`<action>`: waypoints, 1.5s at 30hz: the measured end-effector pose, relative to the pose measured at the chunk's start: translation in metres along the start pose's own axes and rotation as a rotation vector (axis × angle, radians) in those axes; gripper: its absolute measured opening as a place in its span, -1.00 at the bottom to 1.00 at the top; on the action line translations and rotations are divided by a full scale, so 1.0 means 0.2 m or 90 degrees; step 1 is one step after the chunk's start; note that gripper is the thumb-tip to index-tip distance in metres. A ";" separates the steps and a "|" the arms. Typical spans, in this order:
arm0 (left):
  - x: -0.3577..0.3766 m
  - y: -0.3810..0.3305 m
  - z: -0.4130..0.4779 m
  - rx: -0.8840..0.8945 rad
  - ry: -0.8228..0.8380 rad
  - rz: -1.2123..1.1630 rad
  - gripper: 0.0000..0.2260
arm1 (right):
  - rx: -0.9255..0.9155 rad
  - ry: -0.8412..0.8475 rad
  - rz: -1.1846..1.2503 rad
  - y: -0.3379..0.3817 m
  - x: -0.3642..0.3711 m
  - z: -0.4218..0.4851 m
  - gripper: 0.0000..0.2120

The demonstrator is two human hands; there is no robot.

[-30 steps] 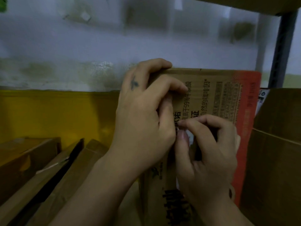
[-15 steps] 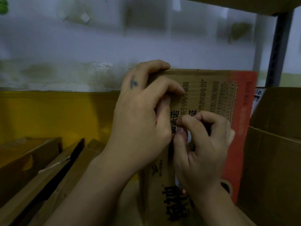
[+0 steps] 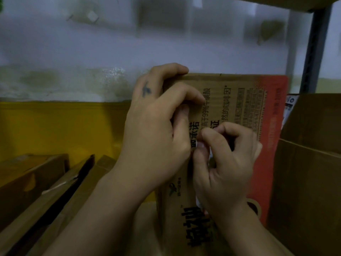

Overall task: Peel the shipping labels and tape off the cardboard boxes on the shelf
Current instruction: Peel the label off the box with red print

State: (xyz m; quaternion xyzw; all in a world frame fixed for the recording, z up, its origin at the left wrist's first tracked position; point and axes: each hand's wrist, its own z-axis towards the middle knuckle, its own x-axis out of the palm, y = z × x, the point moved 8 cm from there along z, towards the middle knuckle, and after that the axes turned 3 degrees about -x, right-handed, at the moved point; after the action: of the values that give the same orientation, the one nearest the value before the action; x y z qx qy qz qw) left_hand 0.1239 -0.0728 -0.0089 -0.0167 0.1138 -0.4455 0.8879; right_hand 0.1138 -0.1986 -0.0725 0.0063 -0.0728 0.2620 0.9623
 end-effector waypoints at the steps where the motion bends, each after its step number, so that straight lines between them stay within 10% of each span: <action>1: 0.00 0.00 0.00 0.000 -0.001 -0.001 -0.83 | -0.002 0.000 0.000 0.00 0.00 0.00 -0.86; 45: 0.00 -0.01 0.01 0.012 -0.022 -0.019 -0.84 | 0.047 0.042 0.017 -0.05 -0.07 -0.03 -0.79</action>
State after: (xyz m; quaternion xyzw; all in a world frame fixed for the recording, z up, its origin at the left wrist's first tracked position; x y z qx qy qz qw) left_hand 0.1236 -0.0742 -0.0075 -0.0178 0.0939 -0.4593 0.8831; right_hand 0.1079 -0.2133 -0.0796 0.0326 -0.0313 0.2772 0.9598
